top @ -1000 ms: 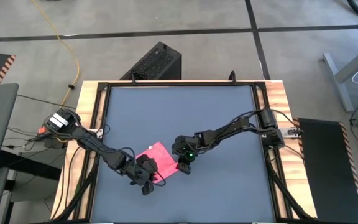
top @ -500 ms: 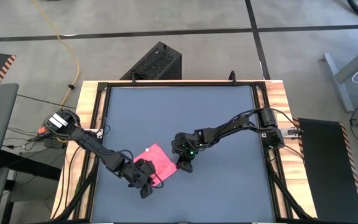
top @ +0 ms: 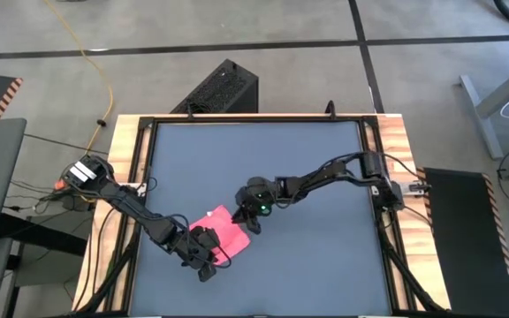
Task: Roll towel
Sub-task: Roll the red towel
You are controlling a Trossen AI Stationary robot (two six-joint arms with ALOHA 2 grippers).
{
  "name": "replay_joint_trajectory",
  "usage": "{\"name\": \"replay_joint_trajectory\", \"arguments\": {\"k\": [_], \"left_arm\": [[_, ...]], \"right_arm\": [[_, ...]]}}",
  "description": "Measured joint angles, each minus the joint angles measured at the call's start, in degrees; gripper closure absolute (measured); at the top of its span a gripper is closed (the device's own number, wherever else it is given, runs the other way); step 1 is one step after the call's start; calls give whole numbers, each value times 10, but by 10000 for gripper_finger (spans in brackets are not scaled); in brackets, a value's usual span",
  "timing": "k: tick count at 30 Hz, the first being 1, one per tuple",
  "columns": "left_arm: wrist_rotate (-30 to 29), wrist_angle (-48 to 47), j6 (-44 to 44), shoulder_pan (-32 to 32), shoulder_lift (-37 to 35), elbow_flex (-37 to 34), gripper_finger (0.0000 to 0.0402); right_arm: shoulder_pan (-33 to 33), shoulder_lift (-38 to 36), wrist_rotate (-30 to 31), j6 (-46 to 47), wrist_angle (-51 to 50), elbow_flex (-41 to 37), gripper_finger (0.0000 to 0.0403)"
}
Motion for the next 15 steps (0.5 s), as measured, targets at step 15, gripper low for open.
{"name": "replay_joint_trajectory", "arguments": {"k": [15], "left_arm": [[14, -22, -25, -3, 0, 0, 401]], "right_arm": [[1, 92, 22, -43, -63, 117, 368]]}}
